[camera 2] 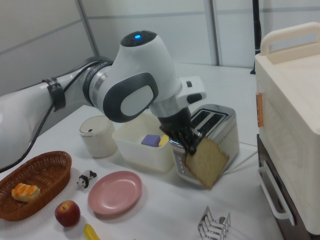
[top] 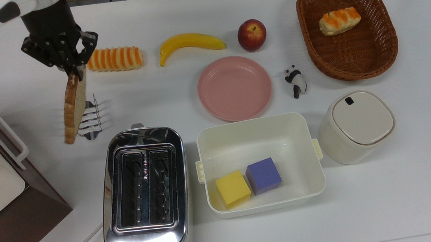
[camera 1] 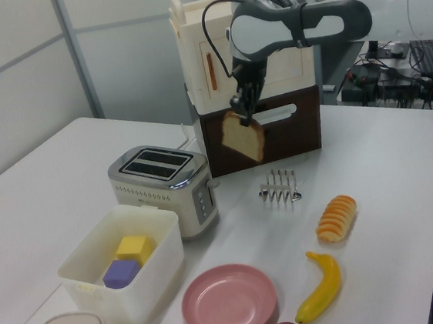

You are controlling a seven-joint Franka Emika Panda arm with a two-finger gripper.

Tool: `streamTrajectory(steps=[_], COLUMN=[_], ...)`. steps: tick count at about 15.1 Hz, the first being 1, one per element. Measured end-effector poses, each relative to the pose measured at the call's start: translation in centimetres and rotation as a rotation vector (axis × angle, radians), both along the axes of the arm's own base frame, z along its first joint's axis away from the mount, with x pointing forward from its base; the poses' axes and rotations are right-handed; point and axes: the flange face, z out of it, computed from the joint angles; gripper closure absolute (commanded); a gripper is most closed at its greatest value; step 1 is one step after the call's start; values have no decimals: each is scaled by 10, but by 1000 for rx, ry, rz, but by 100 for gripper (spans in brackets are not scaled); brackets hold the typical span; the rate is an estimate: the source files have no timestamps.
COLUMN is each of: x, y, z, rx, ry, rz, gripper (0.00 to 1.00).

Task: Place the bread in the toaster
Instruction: 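Lift the bread slice out of the rack toward the toaster, then lower the bread slice edge-first into a toaster slot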

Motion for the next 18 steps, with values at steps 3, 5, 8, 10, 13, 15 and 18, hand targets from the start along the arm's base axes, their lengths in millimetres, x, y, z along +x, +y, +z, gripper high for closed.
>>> streamTrajectory(steps=[3, 5, 8, 10, 13, 15, 18], x=[13, 21, 30, 35, 40, 44, 54], y=[16, 25, 39, 46, 49, 52, 60], z=[13, 23, 38, 46, 47, 40, 23], rx=[69, 114, 170, 195, 207, 211, 216], ry=[-130, -222, -347, -419, -470, -472, -466], rz=[-49, -75, -95, -105, -117, -116, -110], gripper=[100, 100, 100, 100, 100, 100, 100])
